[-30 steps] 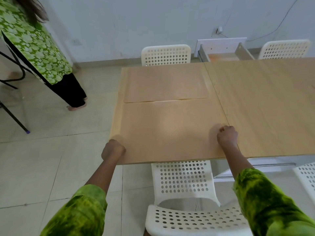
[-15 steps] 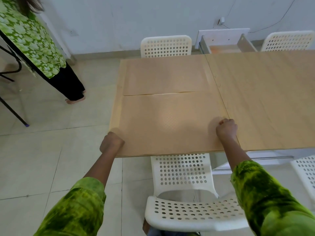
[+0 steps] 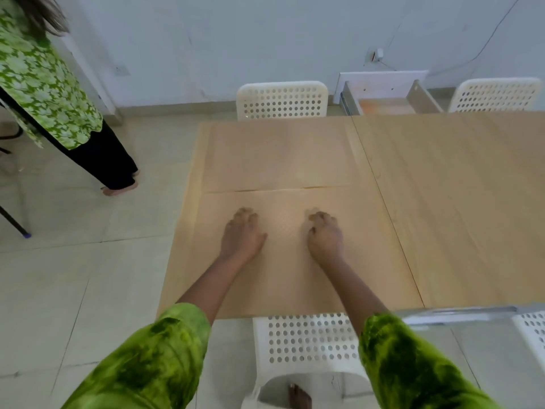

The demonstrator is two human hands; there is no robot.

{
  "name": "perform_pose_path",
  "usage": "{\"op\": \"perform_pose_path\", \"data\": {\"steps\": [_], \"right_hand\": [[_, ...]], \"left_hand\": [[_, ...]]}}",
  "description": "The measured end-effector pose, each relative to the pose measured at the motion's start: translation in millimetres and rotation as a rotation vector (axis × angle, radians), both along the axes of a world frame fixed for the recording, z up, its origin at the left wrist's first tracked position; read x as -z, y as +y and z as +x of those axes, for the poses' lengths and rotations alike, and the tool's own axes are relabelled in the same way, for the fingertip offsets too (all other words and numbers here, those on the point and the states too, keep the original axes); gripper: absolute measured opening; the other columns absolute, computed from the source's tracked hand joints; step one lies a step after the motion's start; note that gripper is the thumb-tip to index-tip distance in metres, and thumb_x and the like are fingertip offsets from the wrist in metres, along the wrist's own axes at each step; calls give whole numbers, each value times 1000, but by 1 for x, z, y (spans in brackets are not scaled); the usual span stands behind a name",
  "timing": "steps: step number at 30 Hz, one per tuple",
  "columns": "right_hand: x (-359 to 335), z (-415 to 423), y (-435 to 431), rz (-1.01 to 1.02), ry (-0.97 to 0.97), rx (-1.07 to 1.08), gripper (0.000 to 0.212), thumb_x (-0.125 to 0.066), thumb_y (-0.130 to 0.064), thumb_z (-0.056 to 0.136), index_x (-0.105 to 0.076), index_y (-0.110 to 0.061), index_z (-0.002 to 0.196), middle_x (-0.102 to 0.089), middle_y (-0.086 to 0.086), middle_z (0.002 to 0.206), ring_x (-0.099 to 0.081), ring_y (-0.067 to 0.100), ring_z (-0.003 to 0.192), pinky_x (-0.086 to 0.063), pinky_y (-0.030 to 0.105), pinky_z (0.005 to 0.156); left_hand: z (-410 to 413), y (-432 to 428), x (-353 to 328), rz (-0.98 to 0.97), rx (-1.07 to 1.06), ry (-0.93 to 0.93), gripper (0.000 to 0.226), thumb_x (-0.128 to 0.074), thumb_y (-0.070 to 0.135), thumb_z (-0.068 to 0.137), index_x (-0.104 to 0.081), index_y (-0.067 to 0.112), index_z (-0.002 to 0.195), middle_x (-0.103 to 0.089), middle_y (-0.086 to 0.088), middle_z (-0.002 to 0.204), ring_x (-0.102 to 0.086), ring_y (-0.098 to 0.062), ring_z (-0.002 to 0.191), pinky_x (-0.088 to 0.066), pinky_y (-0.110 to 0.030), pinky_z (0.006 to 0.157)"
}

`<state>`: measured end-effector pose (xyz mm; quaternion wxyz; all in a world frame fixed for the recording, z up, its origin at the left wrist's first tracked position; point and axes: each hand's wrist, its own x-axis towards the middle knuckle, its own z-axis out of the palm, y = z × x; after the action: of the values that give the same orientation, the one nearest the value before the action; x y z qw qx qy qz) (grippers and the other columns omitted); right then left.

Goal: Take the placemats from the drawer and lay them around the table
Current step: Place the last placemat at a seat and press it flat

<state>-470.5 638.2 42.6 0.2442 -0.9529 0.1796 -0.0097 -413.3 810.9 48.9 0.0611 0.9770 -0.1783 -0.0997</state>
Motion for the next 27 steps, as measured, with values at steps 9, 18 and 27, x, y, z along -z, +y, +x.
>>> {"op": "perform_pose_path", "data": {"steps": [9, 18, 27], "right_hand": [[29, 68, 21, -112, 203, -280, 54, -23, -36, 100, -10, -22, 151, -2, -2, 161, 4, 16, 148, 4, 43, 119], [35, 68, -9, -152, 201, -181, 56, -14, -44, 99, -6, -24, 151, 2, -6, 161, 9, 15, 148, 6, 43, 120], [34, 55, -63, -129, 200, 4, 57, -12, -42, 100, -4, -21, 151, 2, -5, 161, 8, 13, 148, 7, 41, 120]], "left_hand": [[55, -20, 42, 43, 74, 83, 61, -13, 50, 97, -5, 24, 152, 5, 4, 161, 6, -17, 149, 0, -42, 118], [57, 12, 57, 11, -18, -37, 83, 12, 59, 74, -6, 33, 151, 3, 5, 161, 4, -17, 149, 1, -42, 118], [61, 44, 54, 43, -117, -13, 57, -12, 49, 97, 0, 33, 151, 7, 2, 161, 7, -18, 149, 2, -42, 119]]}}
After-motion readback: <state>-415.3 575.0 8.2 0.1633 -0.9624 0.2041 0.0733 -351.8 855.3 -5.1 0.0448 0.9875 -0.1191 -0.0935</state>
